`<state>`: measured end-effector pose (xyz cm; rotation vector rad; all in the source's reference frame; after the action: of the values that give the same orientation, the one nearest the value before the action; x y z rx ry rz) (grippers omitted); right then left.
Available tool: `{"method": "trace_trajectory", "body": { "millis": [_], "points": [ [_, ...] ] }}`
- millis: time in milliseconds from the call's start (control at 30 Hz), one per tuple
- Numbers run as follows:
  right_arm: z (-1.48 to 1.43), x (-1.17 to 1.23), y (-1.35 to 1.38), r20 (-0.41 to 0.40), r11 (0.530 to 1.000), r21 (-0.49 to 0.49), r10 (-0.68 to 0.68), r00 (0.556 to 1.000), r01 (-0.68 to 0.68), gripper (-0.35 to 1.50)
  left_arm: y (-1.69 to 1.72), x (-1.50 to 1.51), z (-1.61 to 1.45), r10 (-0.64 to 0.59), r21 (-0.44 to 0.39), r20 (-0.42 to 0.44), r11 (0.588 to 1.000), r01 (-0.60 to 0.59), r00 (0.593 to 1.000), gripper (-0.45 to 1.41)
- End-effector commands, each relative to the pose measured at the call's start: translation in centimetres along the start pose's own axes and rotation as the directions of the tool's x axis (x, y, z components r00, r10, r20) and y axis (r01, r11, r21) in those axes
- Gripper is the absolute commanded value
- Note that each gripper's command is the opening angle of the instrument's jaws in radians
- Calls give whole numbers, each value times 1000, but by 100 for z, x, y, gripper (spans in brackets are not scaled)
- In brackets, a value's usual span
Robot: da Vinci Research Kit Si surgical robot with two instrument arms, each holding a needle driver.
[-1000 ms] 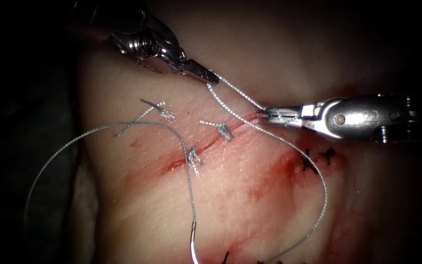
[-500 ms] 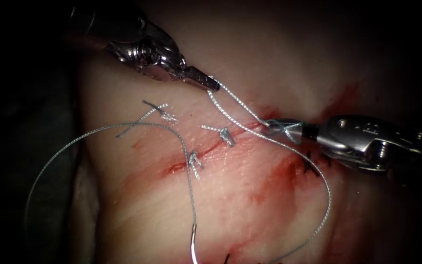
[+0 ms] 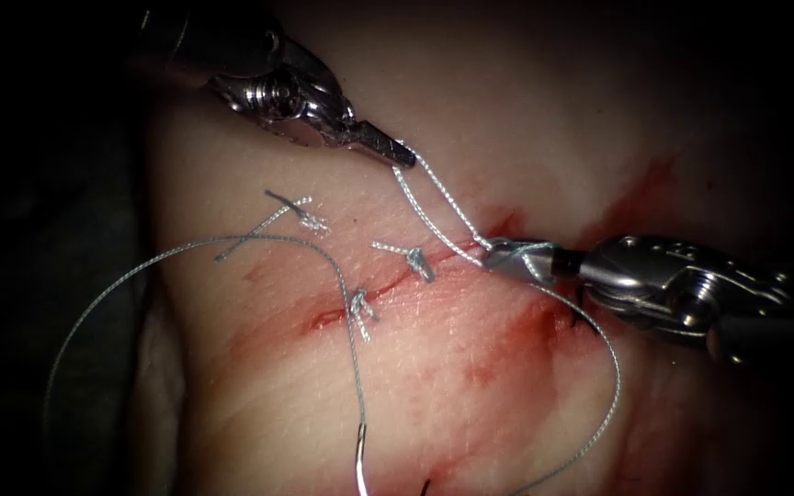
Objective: Wound Closure
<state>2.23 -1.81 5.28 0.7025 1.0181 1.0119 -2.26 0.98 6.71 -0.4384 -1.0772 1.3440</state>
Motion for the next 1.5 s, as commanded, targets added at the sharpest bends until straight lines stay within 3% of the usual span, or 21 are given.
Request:
{"method": "trace_trajectory", "body": {
  "millis": [33, 200, 300, 367, 433, 467, 500, 633, 667, 733, 767, 800, 1033, 1067, 1267, 1367, 1500],
  "points": [
    [9, 2, -4, -8, 999, 8, 52, 999, -52, -35, -1, 4, 6, 1, 0, 0, 1000, -1, 1000, -45],
    [10, 13, 7, -63, 993, -48, 100, 993, -104, -35, -1, 3, 6, 0, 0, 6, 1000, 0, 1000, -45],
    [7, 26, 13, -94, 980, -125, -169, 981, 157, -35, 0, 1, 7, 0, 0, 5, 1000, 0, 1000, -45],
    [8, 31, 12, -78, 891, -64, -453, 888, 449, -35, 0, 1, 8, -1, 0, 7, 1000, 1, 1000, -45],
    [12, 35, 11, -98, 826, -25, -563, 821, 564, -35, 1, 0, 9, -2, -1, 15, 1000, 2, 1000, -45],
    [12, 35, 11, -98, 826, -25, -563, 821, 564, -35, 1, 0, 9, -2, -1, 15, 1000, 2, 1000, -45],
    [19, 37, 10, -119, 724, -32, -687, 717, 689, -35, 2, -3, 11, -3, -3, 20, 1000, 3, 1000, -45],
    [29, 41, 10, -134, 602, -48, -795, 592, 797, -35, 4, -9, 14, -5, -7, 29, 1000, 5, 1000, -45],
    [31, 44, 9, -138, 550, -54, -831, 540, 833, -35, 5, -11, 15, -5, -7, 31, 1000, 5, 999, -45],
    [34, 47, 7, -145, 497, -57, -862, 485, 866, -35, 6, -14, 16, -6, -7, 37, 1000, 6, 999, -45],
    [34, 47, 7, -145, 497, -57, -862, 485, 866, -35, 6, -14, 16, -6, -7, 37, 1000, 6, 999, -45],
    [37, 49, 6, -153, 435, -68, -894, 422, 898, -35, 6, -16, 18, -5, -6, 36, 1000, 5, 999, -45],
    [57, 37, 21, -121, 437, -72, -896, 427, 897, -35, -4, -19, 28, 6, -1, 41, 1000, -6, 999, -45],
    [61, 27, 29, -79, 482, -81, -875, 477, 872, -35, -8, -19, 29, 10, 1, 42, 1000, -10, 999, -45],
    [50, 15, 30, -25, 633, -59, -774, 633, 772, -35, -11, -14, 24, 14, 0, 50, 1000, -14, 999, -45],
    [39, 11, 24, 6, 689, -63, -723, 691, 722, -35, -6, -2, 15, 12, -7, 57, 1000, -12, 998, -45],
    [20, 3, 24, 61, 703, -71, -705, 707, 707, -35, -3, 6, 10, 11, 15, 40, 1000, -11, 999, -45]
  ]
}}
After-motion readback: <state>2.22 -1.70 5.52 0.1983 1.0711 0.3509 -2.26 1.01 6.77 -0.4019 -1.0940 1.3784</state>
